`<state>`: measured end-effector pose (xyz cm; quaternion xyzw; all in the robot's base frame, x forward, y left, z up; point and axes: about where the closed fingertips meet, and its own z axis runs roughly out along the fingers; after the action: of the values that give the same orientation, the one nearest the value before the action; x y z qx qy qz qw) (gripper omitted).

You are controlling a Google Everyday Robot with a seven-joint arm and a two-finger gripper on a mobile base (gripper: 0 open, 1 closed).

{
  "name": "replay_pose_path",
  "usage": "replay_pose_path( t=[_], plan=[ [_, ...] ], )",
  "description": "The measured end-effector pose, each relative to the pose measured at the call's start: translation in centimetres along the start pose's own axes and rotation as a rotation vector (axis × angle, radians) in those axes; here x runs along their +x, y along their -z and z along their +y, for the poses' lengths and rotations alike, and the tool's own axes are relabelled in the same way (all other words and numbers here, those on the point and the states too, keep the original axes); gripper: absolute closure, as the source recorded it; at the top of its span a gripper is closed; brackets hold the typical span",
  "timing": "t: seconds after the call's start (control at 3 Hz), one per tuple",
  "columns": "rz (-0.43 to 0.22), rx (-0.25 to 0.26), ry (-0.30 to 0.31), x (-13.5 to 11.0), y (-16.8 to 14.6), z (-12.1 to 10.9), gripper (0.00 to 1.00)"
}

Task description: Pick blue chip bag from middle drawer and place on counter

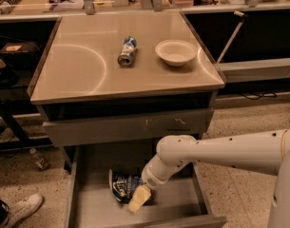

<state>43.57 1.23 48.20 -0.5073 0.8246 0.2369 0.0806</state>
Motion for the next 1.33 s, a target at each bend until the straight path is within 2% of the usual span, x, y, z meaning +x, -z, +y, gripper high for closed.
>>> replay_pose_path(
  t=[0.67,1.33],
  plan=[
    [-0.065,-0.031,0.030,-1.0,-3.2,-0.1,0.00],
    [-0.083,-0.012,0.073,-2.3,-4.1,-2.3,0.00]
  ],
)
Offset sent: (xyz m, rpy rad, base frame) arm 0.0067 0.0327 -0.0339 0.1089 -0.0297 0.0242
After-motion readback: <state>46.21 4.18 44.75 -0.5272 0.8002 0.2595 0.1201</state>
